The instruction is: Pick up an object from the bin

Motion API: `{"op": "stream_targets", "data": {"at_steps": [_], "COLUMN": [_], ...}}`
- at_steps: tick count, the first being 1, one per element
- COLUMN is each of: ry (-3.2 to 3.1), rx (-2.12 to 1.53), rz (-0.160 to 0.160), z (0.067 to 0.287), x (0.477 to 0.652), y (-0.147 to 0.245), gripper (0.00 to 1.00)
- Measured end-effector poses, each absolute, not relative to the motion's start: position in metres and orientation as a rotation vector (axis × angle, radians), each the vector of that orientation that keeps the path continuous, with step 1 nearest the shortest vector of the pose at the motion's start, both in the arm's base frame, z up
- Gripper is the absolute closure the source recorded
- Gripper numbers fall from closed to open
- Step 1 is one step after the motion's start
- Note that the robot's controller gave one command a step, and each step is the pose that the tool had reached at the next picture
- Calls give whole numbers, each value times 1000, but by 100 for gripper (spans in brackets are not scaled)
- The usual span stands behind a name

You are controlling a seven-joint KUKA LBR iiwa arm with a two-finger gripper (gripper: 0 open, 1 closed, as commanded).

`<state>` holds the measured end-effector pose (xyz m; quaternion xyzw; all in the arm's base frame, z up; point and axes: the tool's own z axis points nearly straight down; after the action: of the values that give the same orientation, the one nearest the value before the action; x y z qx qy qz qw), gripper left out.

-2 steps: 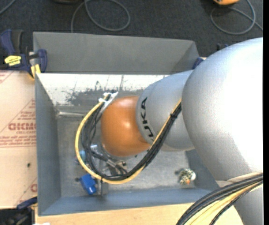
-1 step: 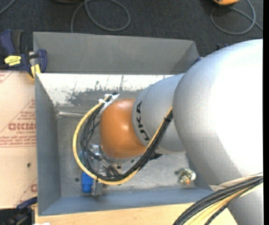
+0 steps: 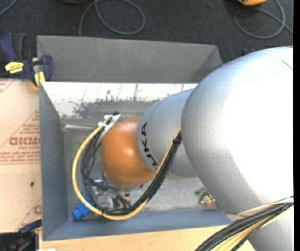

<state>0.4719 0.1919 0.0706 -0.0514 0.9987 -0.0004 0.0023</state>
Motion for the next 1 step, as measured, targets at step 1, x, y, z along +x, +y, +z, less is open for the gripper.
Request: {"op": "stream_targets", "data": {"at_steps": [1], "ry": [3133], "rx": [-160], "rz": [-1], "z": [71], "x": [472], "y": [192], "gripper": [100]}}
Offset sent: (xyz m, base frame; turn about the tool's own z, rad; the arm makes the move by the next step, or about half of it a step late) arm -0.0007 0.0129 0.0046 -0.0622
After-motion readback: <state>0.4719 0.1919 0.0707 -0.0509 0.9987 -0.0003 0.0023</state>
